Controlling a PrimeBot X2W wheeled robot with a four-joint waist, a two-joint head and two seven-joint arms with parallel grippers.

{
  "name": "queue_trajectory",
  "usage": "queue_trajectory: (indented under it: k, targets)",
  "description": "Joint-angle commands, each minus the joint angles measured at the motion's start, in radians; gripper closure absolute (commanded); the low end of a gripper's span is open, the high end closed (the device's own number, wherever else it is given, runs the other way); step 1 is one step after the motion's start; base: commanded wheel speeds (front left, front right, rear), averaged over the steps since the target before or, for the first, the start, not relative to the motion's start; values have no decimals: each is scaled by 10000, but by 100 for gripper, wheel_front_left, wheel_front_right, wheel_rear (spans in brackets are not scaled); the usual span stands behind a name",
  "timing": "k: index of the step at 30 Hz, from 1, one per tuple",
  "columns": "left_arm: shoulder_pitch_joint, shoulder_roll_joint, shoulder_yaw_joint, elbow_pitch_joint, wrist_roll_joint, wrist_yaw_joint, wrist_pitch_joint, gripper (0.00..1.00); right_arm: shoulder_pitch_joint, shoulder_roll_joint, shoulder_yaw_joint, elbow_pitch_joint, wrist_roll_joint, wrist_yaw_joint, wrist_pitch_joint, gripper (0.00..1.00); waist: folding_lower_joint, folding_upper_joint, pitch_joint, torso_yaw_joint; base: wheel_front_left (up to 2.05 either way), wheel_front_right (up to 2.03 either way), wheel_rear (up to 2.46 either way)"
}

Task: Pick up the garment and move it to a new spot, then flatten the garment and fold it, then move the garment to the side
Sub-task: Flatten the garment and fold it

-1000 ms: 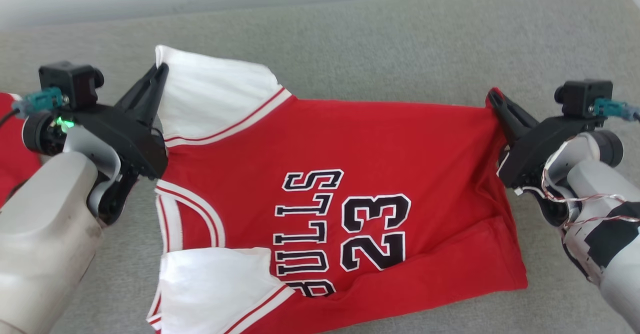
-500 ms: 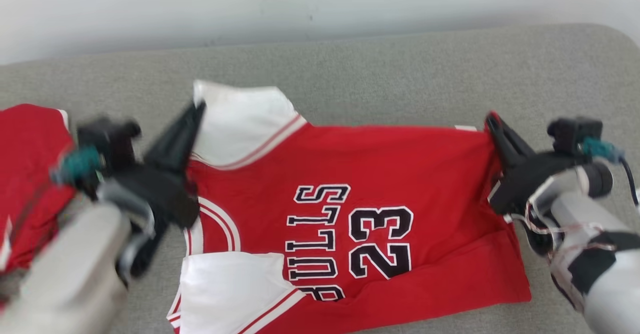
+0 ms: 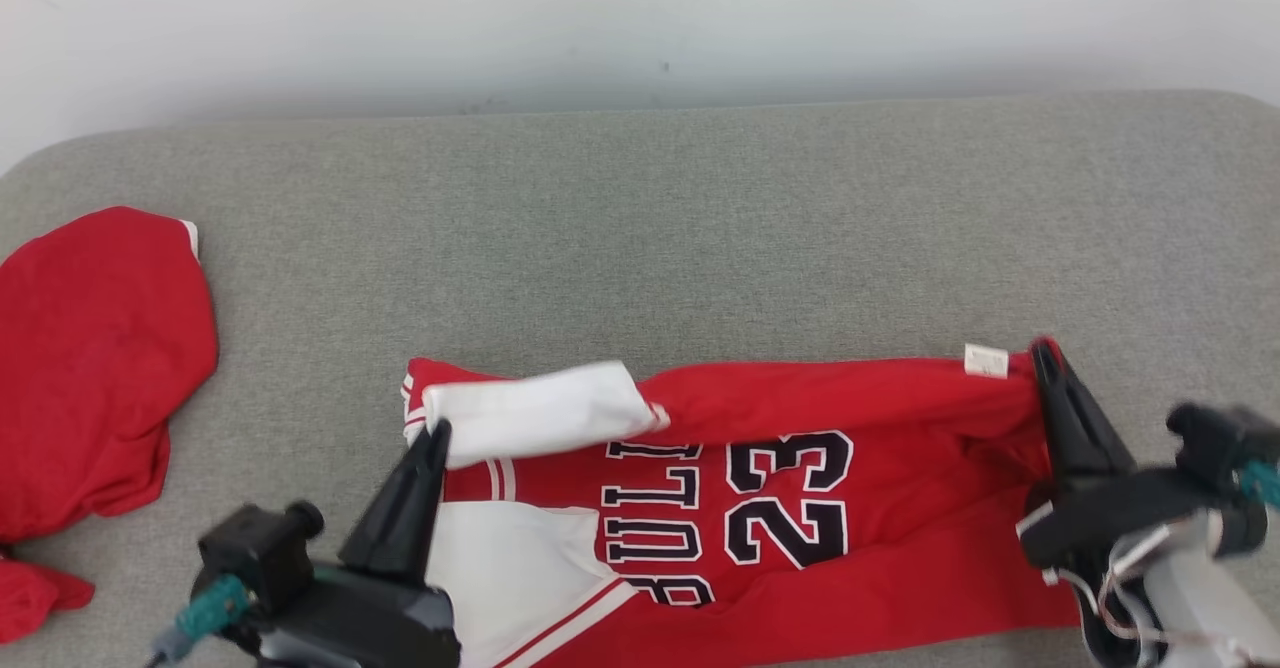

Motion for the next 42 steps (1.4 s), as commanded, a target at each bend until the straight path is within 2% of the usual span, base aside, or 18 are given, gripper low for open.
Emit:
queue_trajectory:
  k: [1,7,8,9,10,11,12,19,23,28,33,41,42]
  targets:
    - [391,-232,175,-83,182,-90,-6,100,604,197,-418,-317,-254,-25,-3,100,2,2,-27,83,0,0,0]
    - [1362,-1050,846,225,729,-337,-6,100,2059,856,-1418,-1092,-780,-25,-6,100,2,2,-114,99,0,0,0]
    - [1489,-1137,1018,321,806,-330,-5,100,2204,938,-1515,-1140,-814,-25,-6,47,2,2,-131,84,0,0,0]
    - [1573,-1222,1174,389,906,-380,-6,100,2336,1029,-1549,-1190,-793,-25,-4,0,2,2,-151,65,0,0,0]
    - [1653,-1348,1339,423,1011,-431,-6,80,2436,1056,-1579,-1244,-835,-25,-4,0,2,2,-169,50,0,0,0]
    - [1740,-1470,1478,462,1132,-480,-6,54,2513,1053,-1599,-1280,-870,-25,-5,0,2,2,-191,39,0,0,0]
    - [1842,-1553,1625,495,1218,-529,-6,0,2572,1045,-1610,-1326,-876,-25,-5,0,2,2,-218,28,0,0,0]
    - [2223,-2161,3045,184,2283,-685,-7,0,2737,715,-1768,-1572,-887,-25,-2,0,2,2,-308,19,0,0,0]
    - [2394,-2584,4015,-384,3275,-557,-5,0,2440,549,-1746,-1060,-732,-25,412,0,2,2,-291,86,0,0,0]
    - [2626,-3052,5025,-990,4189,-638,-5,0,2153,485,-1577,-191,-609,-25,752,0,2,2,-235,263,0,0,0]
    - [2786,-3256,5451,-1407,5269,-614,-5,0,1873,565,-1413,754,-391,-25,747,0,2,2,-171,459,0,0,0]
    - [3016,-3386,5607,-1336,5998,-633,-5,0,1623,758,-818,1861,14,-25,939,0,2,2,-183,526,0,0,0]
    - [3077,-3414,5617,-1194,6053,-696,-5,0,1560,833,-575,2083,234,-23,1027,100,2,2,-207,534,0,0,0]
